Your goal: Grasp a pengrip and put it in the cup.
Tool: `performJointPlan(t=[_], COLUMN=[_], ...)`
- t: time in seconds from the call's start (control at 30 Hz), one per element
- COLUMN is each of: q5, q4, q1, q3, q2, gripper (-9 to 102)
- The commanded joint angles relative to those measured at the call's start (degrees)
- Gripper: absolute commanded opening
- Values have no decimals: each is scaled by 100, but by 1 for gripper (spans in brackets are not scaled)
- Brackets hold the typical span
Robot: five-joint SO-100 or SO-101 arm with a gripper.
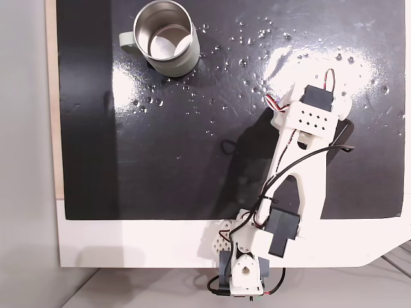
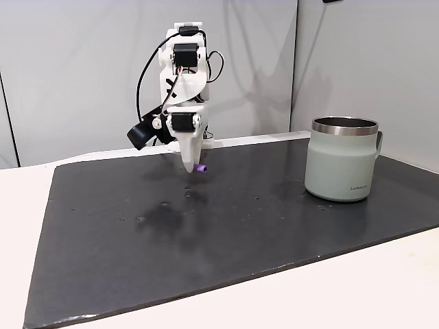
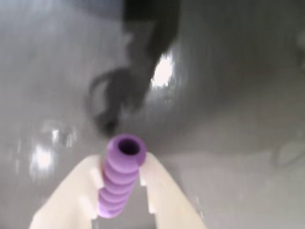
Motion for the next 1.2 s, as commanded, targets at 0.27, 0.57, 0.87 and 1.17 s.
performJointPlan(t=[0.27,0.57,0.87,1.17], q5=[-202,-905,-1143,-1310], q4=[1301,1468,1318,1090], q1=[-1433,-2628,-2804,-3331], q3=[-1846,-3560,-5353,-6671], q2=[1591,1090,-527,-1714], gripper=[0,0,0,0])
